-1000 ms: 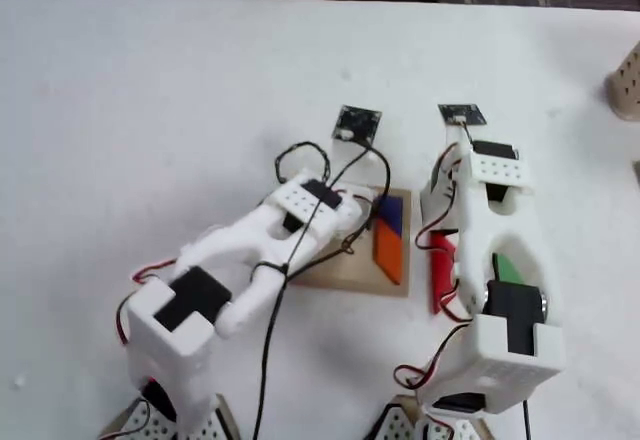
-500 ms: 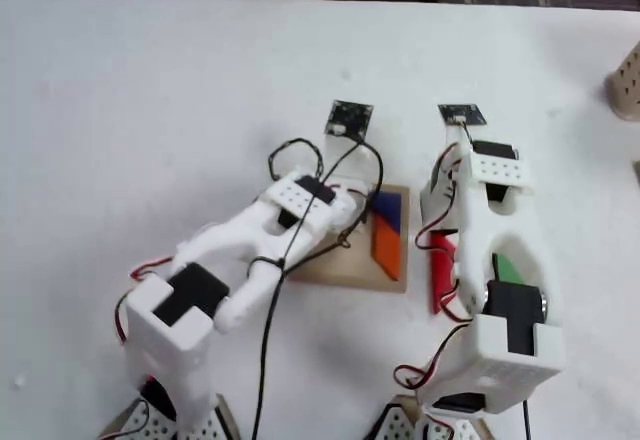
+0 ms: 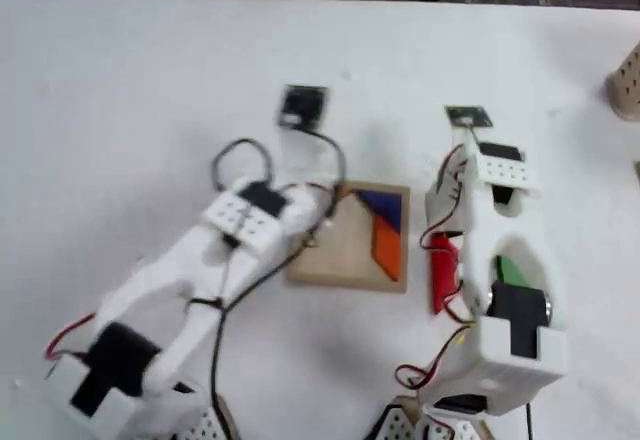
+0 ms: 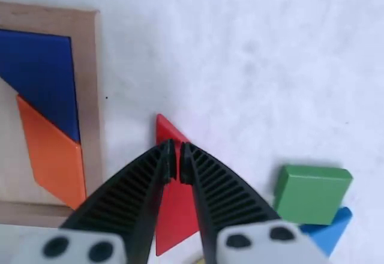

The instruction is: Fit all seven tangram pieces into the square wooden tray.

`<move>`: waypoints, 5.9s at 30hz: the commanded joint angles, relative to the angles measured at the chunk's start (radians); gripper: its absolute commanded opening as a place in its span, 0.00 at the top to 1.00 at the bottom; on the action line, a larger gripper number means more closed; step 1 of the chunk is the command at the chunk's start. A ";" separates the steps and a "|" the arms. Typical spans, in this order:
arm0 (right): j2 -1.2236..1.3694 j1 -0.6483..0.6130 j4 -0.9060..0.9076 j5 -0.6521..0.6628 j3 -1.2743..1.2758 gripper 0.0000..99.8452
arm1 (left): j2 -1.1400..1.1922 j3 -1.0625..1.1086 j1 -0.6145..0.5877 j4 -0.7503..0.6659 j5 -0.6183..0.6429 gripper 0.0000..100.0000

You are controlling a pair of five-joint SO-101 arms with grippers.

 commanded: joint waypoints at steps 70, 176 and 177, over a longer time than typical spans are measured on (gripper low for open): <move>-0.073 0.467 -0.202 0.166 0.272 0.84 | 0.047 0.061 -0.139 -0.296 -0.126 0.98; -0.375 0.002 0.211 -0.043 0.155 0.97 | 0.044 -0.020 -0.306 -0.204 -0.120 0.98; -0.372 -0.035 0.211 -0.052 0.140 0.97 | 0.044 -0.020 -0.317 -0.204 -0.120 0.98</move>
